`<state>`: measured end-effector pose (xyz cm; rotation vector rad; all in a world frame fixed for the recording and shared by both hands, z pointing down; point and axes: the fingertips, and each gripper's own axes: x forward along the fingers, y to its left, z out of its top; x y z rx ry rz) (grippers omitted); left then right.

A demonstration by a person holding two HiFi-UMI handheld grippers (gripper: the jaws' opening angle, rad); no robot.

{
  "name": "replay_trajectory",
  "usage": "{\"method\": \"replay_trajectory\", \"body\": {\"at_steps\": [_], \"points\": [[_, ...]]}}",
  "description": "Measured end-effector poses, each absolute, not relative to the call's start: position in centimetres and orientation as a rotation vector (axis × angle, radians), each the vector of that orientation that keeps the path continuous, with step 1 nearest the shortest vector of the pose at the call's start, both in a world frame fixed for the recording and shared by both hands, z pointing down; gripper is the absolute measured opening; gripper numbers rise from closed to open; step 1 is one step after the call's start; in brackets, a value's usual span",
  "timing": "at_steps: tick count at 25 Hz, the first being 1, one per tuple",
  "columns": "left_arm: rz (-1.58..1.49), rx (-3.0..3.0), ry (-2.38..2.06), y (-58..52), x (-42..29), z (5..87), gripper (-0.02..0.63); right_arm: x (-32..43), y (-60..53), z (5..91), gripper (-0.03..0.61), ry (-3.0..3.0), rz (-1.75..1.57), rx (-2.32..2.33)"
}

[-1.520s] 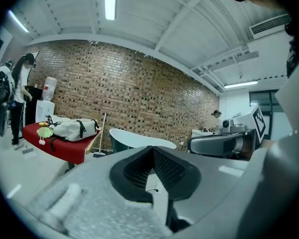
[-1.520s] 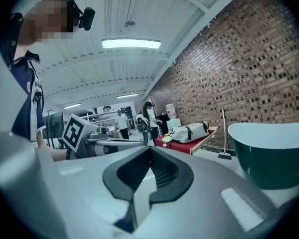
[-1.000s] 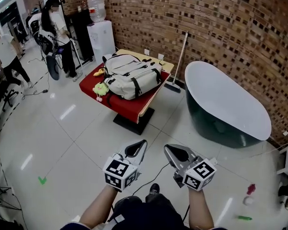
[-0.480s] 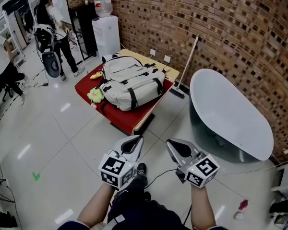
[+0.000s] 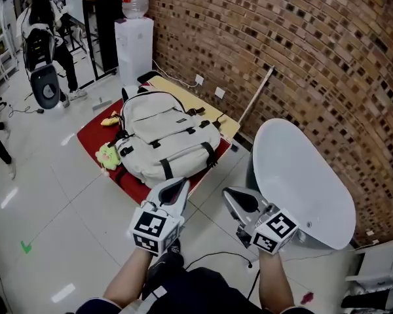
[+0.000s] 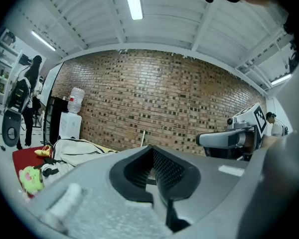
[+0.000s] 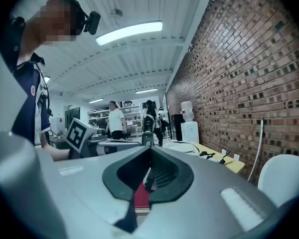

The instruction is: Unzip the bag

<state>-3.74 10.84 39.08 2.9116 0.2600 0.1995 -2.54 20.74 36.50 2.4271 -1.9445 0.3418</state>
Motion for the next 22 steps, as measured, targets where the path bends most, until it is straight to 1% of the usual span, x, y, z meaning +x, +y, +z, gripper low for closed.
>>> {"method": "replay_trajectory", "body": {"at_steps": [8,12,18,22], "points": [[0.183,2.91,0.145,5.4,3.0,38.3,0.003,5.3,14.6,36.2,0.006,-2.037,0.346,2.312],[0.071,2.867,0.096,3.1,5.7,37.5,0.005,10.0,11.4,36.1,0.006,-2.144,0.314,2.23],[0.141,2.855,-0.099,0.3,10.6,37.1,0.005,16.0,6.3,35.0,0.006,-2.412,0.226,2.032],[0.212,2.904,-0.279,-1.6,13.1,37.0,0.005,18.7,2.8,34.4,0.006,-2.549,0.135,1.899]]}}
